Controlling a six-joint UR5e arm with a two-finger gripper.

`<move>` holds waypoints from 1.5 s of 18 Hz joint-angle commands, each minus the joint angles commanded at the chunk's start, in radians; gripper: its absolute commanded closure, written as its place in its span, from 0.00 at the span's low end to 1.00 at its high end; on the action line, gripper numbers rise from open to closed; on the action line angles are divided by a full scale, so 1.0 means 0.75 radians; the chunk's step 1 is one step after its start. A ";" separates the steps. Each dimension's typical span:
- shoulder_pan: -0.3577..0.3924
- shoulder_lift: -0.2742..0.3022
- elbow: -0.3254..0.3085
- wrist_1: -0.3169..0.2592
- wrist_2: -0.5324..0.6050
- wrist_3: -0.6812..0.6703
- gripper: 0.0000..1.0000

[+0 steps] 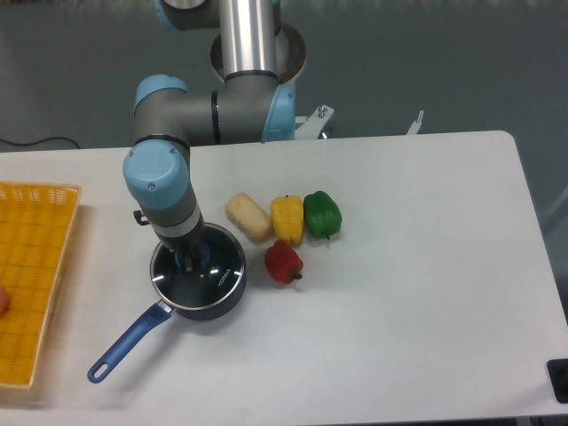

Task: Open the lid
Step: 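Close the gripper on the blue knob of the glass lid, then lift the glass lid off the saucepan and carry it toward the peppers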

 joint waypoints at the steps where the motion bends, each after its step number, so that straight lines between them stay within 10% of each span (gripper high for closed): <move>1: -0.002 -0.002 0.000 0.002 0.000 -0.002 0.00; 27: 0.002 0.000 0.002 0.006 0.002 -0.012 0.38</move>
